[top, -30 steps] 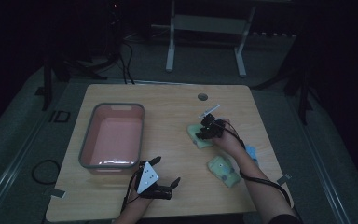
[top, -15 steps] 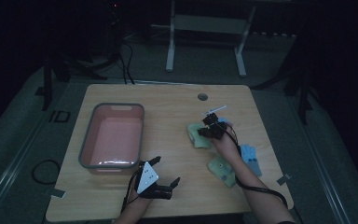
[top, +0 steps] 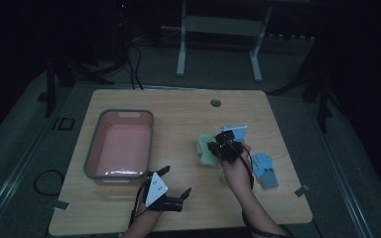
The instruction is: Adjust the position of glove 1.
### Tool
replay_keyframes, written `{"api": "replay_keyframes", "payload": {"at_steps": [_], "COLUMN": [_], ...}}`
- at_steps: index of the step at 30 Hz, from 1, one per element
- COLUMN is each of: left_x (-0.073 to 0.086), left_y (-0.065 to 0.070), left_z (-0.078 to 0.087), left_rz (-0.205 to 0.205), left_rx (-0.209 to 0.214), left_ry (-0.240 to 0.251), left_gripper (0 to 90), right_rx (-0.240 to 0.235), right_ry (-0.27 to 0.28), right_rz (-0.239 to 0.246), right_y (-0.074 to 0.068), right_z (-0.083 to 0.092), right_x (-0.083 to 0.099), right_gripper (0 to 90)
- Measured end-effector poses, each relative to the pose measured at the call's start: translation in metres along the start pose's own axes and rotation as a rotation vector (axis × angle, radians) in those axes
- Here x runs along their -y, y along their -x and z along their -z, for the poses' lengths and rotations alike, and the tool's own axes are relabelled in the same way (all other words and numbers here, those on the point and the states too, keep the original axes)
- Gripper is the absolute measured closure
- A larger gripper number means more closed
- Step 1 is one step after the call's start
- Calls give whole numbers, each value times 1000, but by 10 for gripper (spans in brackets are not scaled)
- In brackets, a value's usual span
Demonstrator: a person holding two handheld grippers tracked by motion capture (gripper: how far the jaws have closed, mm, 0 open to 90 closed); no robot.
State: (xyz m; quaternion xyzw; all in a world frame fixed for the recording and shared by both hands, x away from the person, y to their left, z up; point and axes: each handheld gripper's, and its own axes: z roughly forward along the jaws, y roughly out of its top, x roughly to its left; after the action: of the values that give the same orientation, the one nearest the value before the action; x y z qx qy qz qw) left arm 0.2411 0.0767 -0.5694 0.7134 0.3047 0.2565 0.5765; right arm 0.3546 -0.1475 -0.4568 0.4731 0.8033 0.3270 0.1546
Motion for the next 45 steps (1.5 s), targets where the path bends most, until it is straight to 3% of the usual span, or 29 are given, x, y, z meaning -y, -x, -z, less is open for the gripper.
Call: {"api": "replay_keyframes", "payload": {"at_steps": [5, 6, 12, 20, 25, 28, 33, 37, 38, 40, 45], "left_x": [0, 0, 0, 0, 0, 0, 0, 0, 0, 0, 0], "left_y": [0, 0, 0, 0, -1, 0, 0, 0, -1, -1, -1], "left_z": [0, 0, 0, -1, -1, -1, -1, -1, -1, -1, -1], "left_rz": [1, 0, 1, -2, 2, 0, 1, 0, 1, 1, -1], "left_rx": [-1, -1, 1, 8, 13, 14, 13, 15, 16, 16, 17], "left_ry": [-2, -2, 0, -6, -8, -9, -8, -11, -10, -9, -9], "left_gripper": [15, 15, 15, 15, 15, 15, 15, 15, 15, 15, 15], "right_rx": [2, -8, 6, 9, 6, -1, -4, -32, -58, -59, -108], "right_ry": [6, 5, -42, -104, -106, -102, -86, -82, -62, -62, -43], "right_rz": [-13, -40, -36, -32, -49, -25, 17, 32, 74, 86, 201], "right_y": [-13, -18, -29, -33, -30, -30, -29, -25, -18, -15, 7], "right_z": [0, -4, -23, -55, -65, -66, -68, -64, -56, -54, -34], "right_x": [11, 19, 34, 46, 52, 53, 53, 50, 46, 45, 39], "right_gripper": [872, 872, 871, 863, 830, 735, 665, 599, 566, 568, 605]}}
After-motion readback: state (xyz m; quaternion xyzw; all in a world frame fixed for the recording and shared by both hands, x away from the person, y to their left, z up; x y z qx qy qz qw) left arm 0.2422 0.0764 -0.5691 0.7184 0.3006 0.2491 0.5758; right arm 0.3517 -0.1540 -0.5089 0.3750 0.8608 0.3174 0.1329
